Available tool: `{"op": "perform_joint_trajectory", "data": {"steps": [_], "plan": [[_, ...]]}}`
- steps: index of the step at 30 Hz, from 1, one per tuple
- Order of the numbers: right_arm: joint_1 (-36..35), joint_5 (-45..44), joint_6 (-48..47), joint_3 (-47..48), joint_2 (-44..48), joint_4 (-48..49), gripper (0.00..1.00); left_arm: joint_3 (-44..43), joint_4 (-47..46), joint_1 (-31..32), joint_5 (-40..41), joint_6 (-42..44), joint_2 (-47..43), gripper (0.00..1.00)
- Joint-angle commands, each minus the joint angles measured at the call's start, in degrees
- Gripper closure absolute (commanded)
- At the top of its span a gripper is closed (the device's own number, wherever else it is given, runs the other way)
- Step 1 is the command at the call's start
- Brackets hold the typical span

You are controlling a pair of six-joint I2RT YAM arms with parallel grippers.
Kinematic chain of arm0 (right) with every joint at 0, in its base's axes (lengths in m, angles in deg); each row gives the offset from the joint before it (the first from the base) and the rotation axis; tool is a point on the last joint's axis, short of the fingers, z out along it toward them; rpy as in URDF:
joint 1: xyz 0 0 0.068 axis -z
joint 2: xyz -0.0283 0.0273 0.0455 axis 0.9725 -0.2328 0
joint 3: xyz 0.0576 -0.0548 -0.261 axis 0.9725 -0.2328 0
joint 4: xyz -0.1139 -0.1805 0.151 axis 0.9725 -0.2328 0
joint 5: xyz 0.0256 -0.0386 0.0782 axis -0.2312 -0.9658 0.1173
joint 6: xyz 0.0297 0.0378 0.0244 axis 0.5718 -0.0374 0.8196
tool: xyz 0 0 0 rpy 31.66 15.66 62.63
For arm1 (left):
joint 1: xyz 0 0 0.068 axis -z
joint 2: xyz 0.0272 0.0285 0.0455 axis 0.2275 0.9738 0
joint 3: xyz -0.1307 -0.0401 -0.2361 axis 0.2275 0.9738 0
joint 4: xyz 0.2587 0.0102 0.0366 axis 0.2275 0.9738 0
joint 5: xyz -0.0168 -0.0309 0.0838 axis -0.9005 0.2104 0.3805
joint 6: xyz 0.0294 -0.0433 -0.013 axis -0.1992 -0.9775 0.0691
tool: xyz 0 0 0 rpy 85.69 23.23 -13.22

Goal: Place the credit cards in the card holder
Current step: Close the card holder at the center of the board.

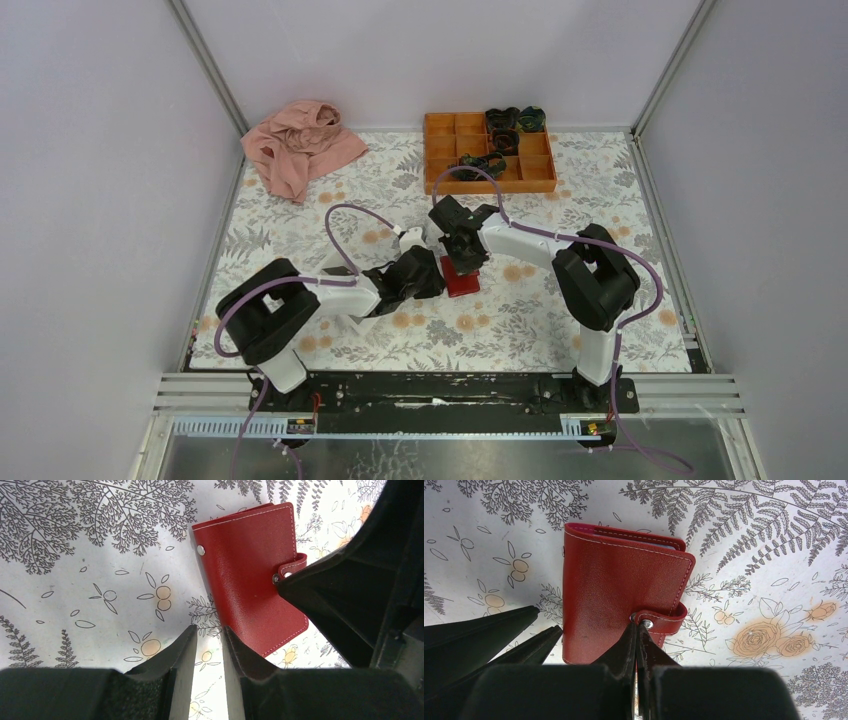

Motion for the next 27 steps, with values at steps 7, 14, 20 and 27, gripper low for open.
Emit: {"op": "perform_joint_trajectory", "data": {"steps": [7, 14, 20, 27], "plan": [[0.21, -0.59, -0.42, 2.58, 3.78, -0.11, 1.0, -1.6, -1.89, -0.4, -0.08, 0.84, 1.11, 0.67], [0.23, -0.15, -0.5, 2.96, 3.47, -0.12, 1.0, -1.74, -1.88, -0.41, -0.08, 0.76, 1.47, 0.67], [0.21, -0.18, -0.53, 3.54, 3.14, -0.38, 1.0, -1.73, -1.99, -0.44, -0.18, 0.77, 1.5, 0.67], [0.22, 1.1, -0.43, 2.82, 2.03, 0.54, 1.0, -1.6, -2.06, -0.43, -0.34, 0.84, 1.61, 0.67]]}}
